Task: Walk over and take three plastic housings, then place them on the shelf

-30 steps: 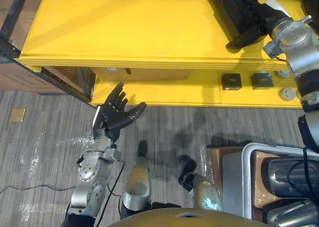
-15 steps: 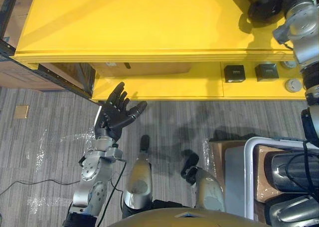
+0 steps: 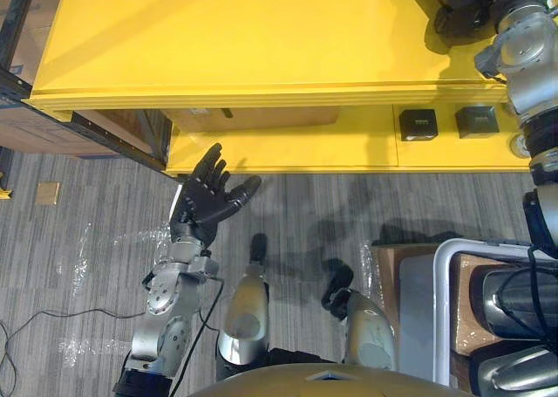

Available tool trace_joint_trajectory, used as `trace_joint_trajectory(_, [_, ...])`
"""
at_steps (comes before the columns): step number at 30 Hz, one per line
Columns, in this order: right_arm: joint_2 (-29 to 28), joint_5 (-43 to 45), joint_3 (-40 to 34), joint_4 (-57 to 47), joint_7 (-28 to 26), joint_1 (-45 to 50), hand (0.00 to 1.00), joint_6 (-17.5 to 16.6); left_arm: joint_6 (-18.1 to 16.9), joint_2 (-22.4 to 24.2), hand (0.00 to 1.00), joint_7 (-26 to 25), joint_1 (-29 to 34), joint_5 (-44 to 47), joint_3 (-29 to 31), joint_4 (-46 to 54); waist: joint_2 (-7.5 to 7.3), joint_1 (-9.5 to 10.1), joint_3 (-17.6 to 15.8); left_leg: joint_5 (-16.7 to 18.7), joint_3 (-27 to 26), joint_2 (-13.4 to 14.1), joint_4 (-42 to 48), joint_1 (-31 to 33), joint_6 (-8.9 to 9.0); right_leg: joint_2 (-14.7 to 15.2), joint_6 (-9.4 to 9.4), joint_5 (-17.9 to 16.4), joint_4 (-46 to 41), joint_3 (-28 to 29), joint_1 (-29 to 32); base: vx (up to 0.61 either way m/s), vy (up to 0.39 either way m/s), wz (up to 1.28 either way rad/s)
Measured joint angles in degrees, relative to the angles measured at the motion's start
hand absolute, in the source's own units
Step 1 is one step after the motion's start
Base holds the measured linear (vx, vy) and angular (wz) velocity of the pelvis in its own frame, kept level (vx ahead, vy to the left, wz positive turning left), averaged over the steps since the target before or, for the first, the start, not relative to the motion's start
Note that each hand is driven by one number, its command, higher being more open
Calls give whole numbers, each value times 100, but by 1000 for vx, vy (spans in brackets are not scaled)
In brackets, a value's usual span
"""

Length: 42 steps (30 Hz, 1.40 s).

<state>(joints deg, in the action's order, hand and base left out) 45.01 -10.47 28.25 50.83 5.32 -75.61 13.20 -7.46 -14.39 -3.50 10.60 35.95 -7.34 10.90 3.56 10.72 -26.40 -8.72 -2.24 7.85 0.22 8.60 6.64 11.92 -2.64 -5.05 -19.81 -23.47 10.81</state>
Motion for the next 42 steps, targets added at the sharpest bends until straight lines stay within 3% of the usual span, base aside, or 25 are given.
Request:
trace_joint_trajectory(10, [-475,-712,-232,87,501,-84,0,955,0,130,100,-255,-193,-10,-290,0,135,7,-43,22,-29,-7,70,17,-1,-4,-30,38,85,21,9,-7,1,0])
trace_joint_trajectory(19, [-560,-956,-228,287,614,-340,0,1234,1,299,100,-412,-229,-8,-372,0,347,12,-44,100,-24,-18,194,81,-5,8,-38,43,88,22,14,0,0,0])
trace_joint_trajectory(20, [-577,-959,-225,286,661,-357,100,1262,1,332,100,-414,-231,-8,-372,0,383,11,-38,110,-24,-22,220,92,-6,14,-38,42,84,22,15,0,0,0])
trace_joint_trajectory(25, [-689,-939,-226,390,687,-395,100,1248,2,335,100,-417,-225,-8,-371,0,424,1,-24,150,-33,-29,276,95,-2,43,-15,4,-8,39,24,0,0,0])
trace_joint_trajectory(33, [-657,-817,-101,350,476,-392,100,923,5,335,100,-409,-210,-8,-369,0,457,-45,-16,187,-80,-31,357,88,-8,60,-4,-23,-96,97,35,-2,2,-2])
trace_joint_trajectory(42, [-787,-422,-314,-444,356,65,100,906,29,370,100,-388,-233,-13,-372,2,458,-171,17,191,-222,12,356,-31,-7,-8,-3,-19,-95,228,10,3,-4,-8])
